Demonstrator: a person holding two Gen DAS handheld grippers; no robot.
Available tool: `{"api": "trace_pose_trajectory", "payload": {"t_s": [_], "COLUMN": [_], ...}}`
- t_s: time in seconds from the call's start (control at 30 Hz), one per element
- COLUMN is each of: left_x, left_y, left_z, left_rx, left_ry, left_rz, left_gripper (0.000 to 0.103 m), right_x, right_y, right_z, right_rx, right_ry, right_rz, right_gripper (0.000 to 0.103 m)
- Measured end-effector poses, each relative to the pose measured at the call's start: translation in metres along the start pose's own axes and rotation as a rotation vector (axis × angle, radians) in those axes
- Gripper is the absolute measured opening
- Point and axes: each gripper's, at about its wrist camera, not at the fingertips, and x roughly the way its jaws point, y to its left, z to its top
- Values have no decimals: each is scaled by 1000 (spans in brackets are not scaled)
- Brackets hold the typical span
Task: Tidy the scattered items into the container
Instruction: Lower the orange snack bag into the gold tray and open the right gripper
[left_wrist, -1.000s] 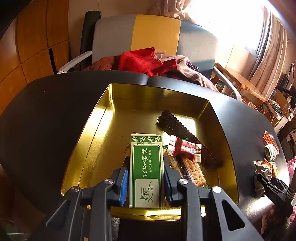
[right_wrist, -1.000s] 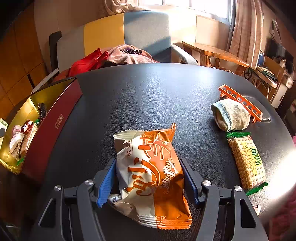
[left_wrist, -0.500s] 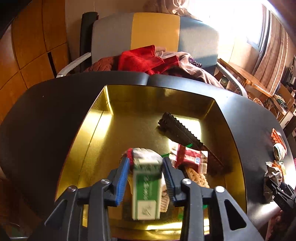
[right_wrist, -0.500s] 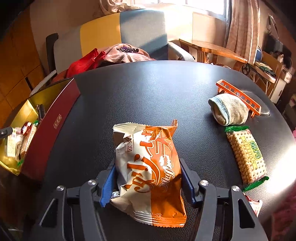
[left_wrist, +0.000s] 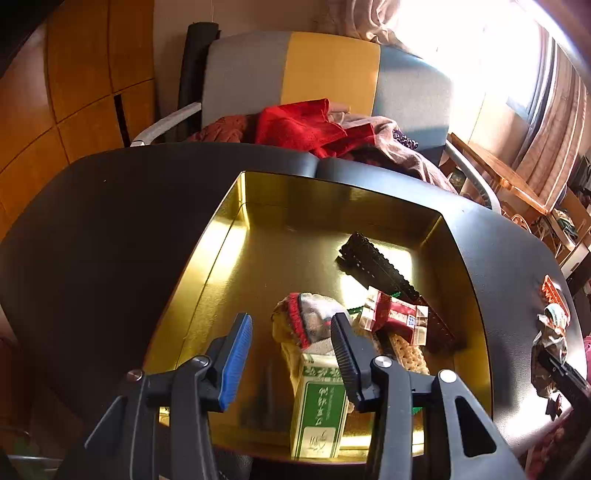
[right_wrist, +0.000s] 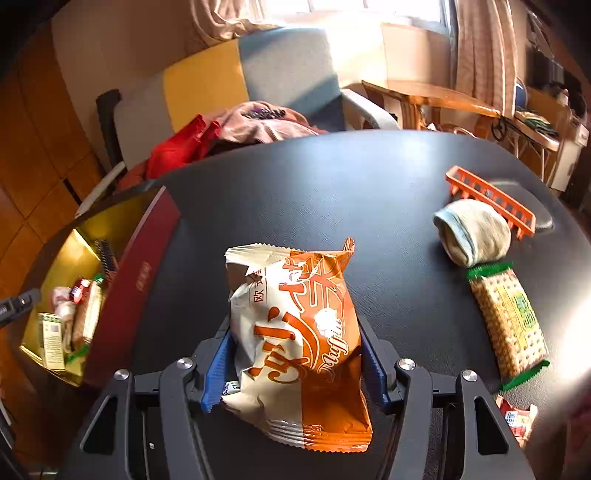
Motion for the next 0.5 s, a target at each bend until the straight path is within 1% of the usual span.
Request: {"api": "trace_pose_trajectory", "payload": {"t_s": [0.1, 0.17, 0.3, 0.4, 0.5], "left_x": [-8, -14, -26, -32, -35], "left_y": [5, 8, 12, 15, 19], "left_z": [-7, -12, -22, -27, -31], "left_rx": [-11, -16, -11, -11, -17], "left_ry": [-6, -12, -29, -38, -37], "left_rz": [-4, -10, -11, -11, -17], "left_gripper": [46, 46, 46, 46, 46], "right_x": [-10, -16, -23, -17, -1], "right_y": [18, 36, 82, 121, 161], "right_z": [11, 20, 33, 41, 45], "right_rx": [-29, -55, -143, -210, -269], "right_ry": [-31, -52, -76, -73, -46], "right_rz": [47, 93, 196, 259, 296], "right_gripper": [61, 61, 61, 61, 61]}}
